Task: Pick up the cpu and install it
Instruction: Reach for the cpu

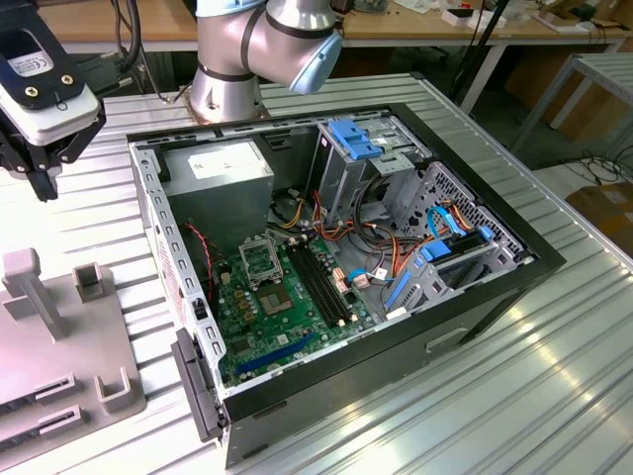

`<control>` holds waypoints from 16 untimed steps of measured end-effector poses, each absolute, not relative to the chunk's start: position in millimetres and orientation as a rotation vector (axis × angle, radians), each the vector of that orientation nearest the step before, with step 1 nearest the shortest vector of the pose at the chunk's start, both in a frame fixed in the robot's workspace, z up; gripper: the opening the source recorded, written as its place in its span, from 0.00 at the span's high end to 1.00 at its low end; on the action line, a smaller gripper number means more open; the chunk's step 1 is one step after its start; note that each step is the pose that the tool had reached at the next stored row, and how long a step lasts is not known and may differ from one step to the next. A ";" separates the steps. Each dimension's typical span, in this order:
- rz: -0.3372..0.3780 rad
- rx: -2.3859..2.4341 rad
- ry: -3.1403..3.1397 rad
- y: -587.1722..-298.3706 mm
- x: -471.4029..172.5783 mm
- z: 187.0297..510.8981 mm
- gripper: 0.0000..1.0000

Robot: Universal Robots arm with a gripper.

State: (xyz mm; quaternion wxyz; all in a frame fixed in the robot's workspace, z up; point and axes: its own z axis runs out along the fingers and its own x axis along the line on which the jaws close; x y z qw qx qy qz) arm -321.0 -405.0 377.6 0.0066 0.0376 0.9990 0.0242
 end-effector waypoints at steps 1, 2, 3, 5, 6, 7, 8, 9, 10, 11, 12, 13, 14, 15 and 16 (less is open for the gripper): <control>0.076 0.117 3.125 -405.0 -321.2 377.6 0.89; 0.076 0.118 3.125 -405.0 -321.6 377.6 0.89; 0.076 0.117 3.125 -405.0 -321.7 377.6 0.89; 0.076 0.118 3.125 -405.0 -322.1 377.6 0.89; 0.076 0.117 3.125 -405.0 -322.3 377.5 0.89; 0.076 0.117 3.125 -405.0 -322.5 377.6 0.89; 0.076 0.117 3.125 -405.0 -322.7 377.6 0.89; 0.076 0.117 3.125 -405.0 -323.0 377.6 0.89; 0.076 0.118 3.125 -405.0 -323.2 377.6 0.89; 0.076 0.118 3.125 -405.0 -323.4 377.6 0.89; 0.076 0.118 3.125 -405.0 -323.6 377.6 0.89; 0.076 0.118 3.125 -405.1 -323.9 377.6 0.89; 0.076 0.118 3.125 -405.0 -324.1 377.6 0.89; 0.075 0.118 3.125 -405.0 -324.5 377.6 0.89; 0.076 0.118 3.125 -405.0 -324.9 377.6 0.89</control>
